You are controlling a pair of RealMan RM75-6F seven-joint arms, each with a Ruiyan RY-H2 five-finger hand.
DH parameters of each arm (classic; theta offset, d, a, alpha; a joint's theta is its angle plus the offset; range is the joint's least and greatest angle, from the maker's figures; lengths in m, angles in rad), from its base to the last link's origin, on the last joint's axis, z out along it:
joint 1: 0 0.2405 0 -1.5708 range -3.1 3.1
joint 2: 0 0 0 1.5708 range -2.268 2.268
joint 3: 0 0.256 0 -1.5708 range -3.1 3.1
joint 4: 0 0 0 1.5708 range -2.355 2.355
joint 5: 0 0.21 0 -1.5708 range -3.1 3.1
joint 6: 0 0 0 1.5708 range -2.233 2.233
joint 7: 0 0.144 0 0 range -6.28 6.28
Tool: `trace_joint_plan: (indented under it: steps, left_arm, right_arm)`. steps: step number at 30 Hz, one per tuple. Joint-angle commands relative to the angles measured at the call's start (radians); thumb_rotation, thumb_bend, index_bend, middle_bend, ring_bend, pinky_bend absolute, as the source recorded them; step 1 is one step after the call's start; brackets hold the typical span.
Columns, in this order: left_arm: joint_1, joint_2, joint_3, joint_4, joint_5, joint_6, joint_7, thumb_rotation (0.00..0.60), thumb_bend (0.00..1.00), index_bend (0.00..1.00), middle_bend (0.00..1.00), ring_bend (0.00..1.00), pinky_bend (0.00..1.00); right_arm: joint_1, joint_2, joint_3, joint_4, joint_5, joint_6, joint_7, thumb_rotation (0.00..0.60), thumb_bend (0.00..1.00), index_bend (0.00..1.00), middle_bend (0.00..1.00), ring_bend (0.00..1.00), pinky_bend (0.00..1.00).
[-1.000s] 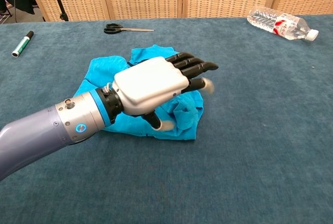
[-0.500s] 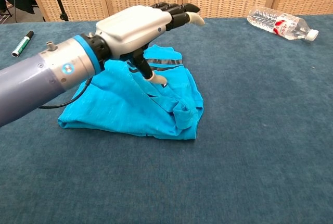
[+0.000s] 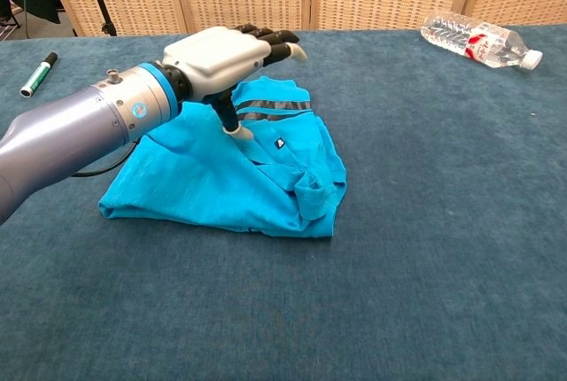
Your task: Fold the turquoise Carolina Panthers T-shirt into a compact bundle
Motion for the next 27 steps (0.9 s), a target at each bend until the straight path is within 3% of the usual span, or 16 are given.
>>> trace_joint_plan:
  steps: [1,10,16,23,27]
  left_arm:
    - [0.0,-0.02,0.01,0.043,-0.012,-0.012,-0.027,0.6,0.12,0.12,0.0,0.0,0.0]
    - [0.062,0.03,0.069,0.009,0.017,0.045,-0.089,0.6,0.12,0.12,0.0,0.0,0.0]
    - [0.086,0.043,0.101,0.018,0.011,0.027,-0.092,0.6,0.12,0.12,0.0,0.0,0.0]
    - [0.086,0.023,0.106,0.041,0.006,0.006,-0.109,0.6,0.12,0.12,0.0,0.0,0.0]
    - [0.068,0.003,0.089,0.057,0.0,-0.008,-0.114,0.6,0.14,0.17,0.0,0.0,0.0]
  right_arm:
    - [0.0,-0.001,0.001,0.0,0.002,-0.001,-0.001,0.6,0.0,0.0,0.0,0.0,0.0]
    - [0.003,-0.003,0.002,0.004,0.006,-0.008,0.0,0.6,0.0,0.0,0.0,0.0,0.0]
    - [0.005,-0.005,0.002,0.005,0.006,-0.011,-0.006,0.6,0.0,0.0,0.0,0.0,0.0]
    - [0.006,-0.006,0.002,0.003,0.008,-0.014,-0.011,0.6,0.0,0.0,0.0,0.0,0.0]
    - [0.008,-0.008,0.001,0.003,0.007,-0.016,-0.016,0.6,0.0,0.0,0.0,0.0,0.0]
